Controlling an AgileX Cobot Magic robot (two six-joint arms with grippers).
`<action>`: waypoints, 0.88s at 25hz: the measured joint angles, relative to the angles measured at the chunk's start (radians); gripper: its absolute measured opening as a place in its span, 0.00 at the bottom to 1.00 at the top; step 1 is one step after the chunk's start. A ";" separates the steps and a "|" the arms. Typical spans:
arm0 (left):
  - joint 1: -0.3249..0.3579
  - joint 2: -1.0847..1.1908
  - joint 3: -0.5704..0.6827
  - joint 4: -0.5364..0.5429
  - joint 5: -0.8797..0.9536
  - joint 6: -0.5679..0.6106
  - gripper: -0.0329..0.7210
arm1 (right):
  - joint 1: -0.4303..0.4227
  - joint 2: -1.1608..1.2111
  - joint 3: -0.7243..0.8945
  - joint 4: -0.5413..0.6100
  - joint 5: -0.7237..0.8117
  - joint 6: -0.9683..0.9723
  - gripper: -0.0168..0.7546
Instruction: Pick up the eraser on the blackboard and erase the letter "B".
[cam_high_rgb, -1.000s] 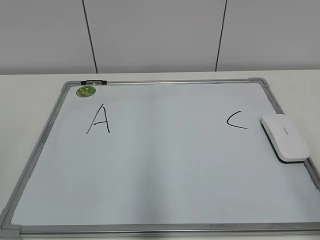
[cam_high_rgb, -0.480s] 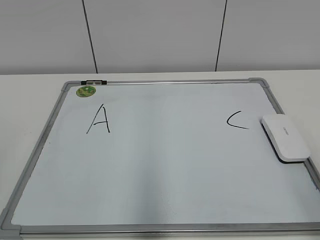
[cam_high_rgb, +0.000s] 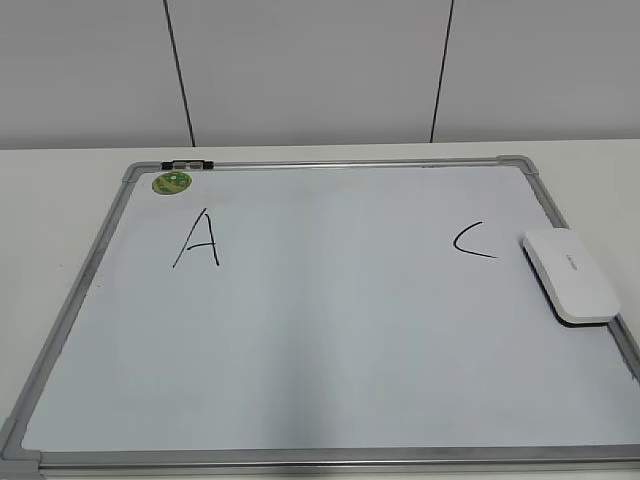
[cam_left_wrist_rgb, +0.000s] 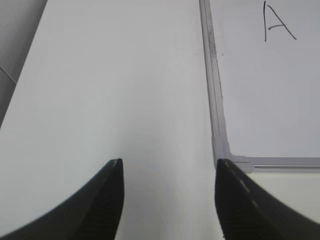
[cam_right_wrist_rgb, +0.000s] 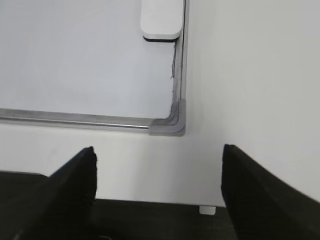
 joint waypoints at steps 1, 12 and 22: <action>0.012 -0.019 0.000 0.000 0.000 0.000 0.62 | -0.004 -0.011 0.000 0.000 0.000 0.000 0.77; 0.032 -0.129 0.000 0.000 0.010 0.000 0.62 | -0.077 -0.190 0.000 0.000 0.002 0.000 0.77; 0.032 -0.134 0.001 0.000 0.014 0.000 0.62 | -0.077 -0.200 0.000 -0.002 0.004 0.000 0.77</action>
